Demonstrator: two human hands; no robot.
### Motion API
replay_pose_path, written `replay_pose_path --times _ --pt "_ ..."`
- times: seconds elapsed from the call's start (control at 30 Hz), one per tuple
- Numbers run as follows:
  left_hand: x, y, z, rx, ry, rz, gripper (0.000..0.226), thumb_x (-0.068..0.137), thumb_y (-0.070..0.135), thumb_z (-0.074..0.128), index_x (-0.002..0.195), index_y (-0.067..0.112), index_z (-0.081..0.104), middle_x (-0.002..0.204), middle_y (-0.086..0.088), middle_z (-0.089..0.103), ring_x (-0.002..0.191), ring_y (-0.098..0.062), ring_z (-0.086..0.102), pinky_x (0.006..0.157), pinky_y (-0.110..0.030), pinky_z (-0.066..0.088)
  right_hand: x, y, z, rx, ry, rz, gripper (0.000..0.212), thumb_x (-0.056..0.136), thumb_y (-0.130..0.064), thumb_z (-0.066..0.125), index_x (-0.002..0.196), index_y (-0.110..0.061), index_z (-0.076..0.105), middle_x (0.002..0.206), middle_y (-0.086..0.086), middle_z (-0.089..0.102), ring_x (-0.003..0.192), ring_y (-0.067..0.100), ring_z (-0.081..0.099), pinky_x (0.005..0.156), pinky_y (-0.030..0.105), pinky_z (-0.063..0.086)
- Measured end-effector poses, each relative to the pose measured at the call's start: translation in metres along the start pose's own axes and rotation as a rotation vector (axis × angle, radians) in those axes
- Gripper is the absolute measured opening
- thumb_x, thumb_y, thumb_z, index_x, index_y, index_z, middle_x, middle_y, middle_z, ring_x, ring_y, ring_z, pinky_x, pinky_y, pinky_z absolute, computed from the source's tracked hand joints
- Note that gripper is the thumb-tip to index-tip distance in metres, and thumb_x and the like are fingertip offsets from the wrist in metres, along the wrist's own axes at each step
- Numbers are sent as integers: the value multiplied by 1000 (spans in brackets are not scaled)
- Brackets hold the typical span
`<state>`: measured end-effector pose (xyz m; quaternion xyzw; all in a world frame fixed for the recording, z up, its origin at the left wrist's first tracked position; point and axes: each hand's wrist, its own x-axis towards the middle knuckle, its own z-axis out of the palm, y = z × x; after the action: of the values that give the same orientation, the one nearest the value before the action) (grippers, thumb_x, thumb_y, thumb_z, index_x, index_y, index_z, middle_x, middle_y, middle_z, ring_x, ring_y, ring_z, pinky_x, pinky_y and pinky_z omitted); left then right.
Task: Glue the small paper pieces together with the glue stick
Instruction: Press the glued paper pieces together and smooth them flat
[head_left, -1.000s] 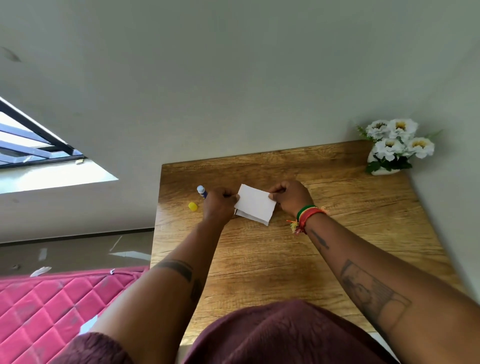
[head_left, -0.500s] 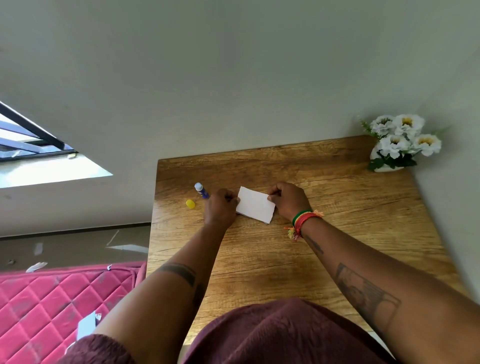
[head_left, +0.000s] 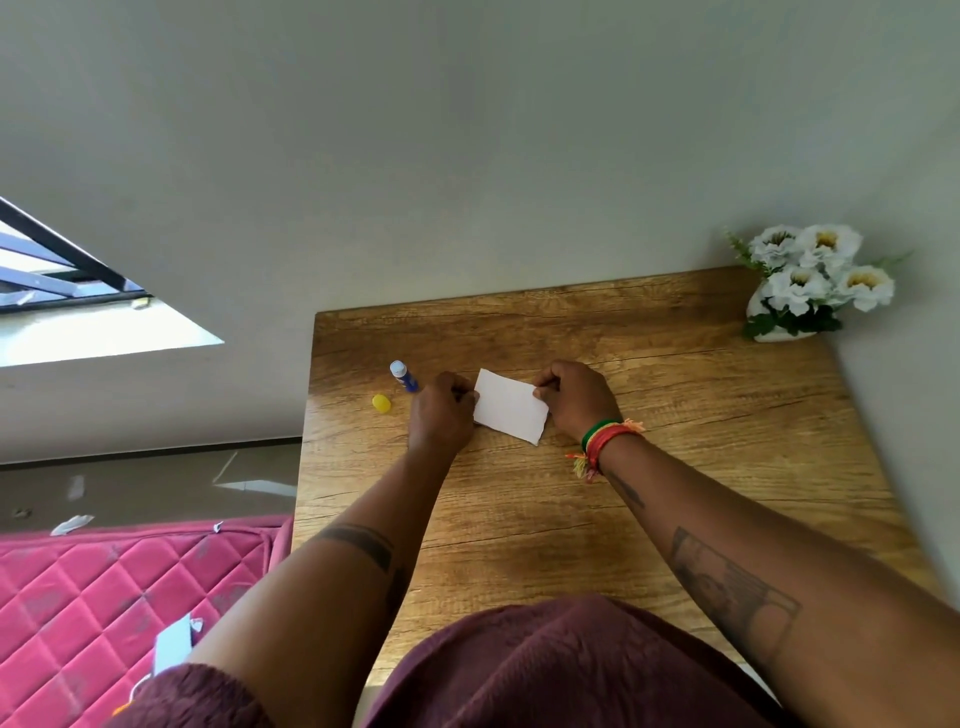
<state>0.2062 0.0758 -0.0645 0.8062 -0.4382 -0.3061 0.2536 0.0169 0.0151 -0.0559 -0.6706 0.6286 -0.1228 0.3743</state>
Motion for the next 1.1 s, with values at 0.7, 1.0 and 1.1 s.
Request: replay_pose_path --times 0.7,1.0,1.1 --pt "-16 5 5 195 13 148 20 100 16 56 120 14 56 122 -16 57 98 -34 62 74 -43 55 -26 4 13 -431 114 -364 34 97 -37 58 125 -19 61 131 8 53 121 32 51 93 47 50" --pt "-34 -12 3 712 -203 625 56 108 37 30 161 18 25 171 -5 12 156 -27 12 125 -47 17 -49 36 35 -594 -98 -494 63 107 -42 29 163 -21 9 171 1 2 158 20 1 127 41 1" --pt "-36 -16 8 740 -320 646 69 107 53 17 163 18 0 170 -3 -12 157 -20 -12 128 -42 -1 -37 38 21 -538 -177 -533 61 107 -46 28 162 -23 15 171 -2 7 158 18 2 128 40 2"
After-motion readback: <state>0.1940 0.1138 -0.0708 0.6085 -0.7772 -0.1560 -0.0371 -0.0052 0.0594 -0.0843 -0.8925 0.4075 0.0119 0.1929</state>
